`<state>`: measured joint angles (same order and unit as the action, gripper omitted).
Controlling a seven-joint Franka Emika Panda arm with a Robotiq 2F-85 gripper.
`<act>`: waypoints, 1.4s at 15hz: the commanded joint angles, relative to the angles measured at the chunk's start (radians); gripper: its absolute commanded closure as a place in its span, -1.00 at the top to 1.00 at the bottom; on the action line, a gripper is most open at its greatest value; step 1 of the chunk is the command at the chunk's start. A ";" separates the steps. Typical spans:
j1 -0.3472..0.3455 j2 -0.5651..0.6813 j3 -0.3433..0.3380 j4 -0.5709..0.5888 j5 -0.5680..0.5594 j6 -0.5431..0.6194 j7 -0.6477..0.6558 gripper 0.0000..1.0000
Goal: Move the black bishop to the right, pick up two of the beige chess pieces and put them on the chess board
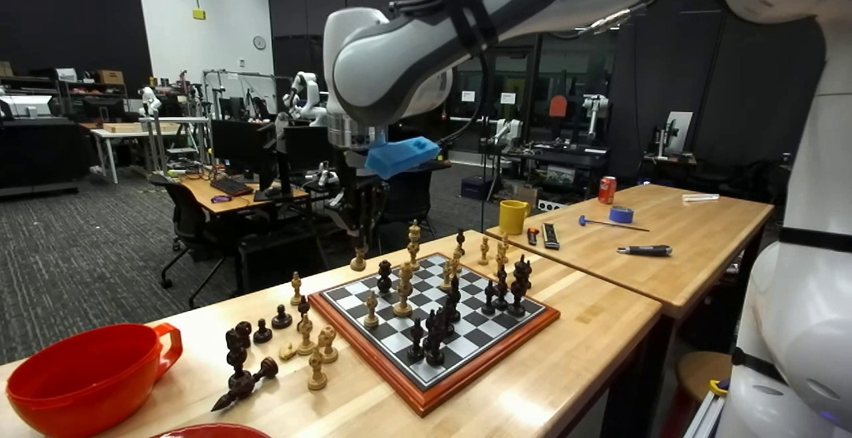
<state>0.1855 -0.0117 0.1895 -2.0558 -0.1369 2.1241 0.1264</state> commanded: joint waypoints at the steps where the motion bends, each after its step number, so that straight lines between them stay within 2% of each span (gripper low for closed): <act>1: -0.012 0.032 -0.012 0.019 -0.051 -0.019 0.098 -0.92; 9: -0.018 0.056 -0.027 0.020 -0.064 -0.032 0.153 -0.92; 21: -0.001 0.204 -0.048 0.026 -0.081 0.105 0.258 -0.92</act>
<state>0.1662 0.1617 0.1599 -2.0475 -0.1953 2.2049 0.3414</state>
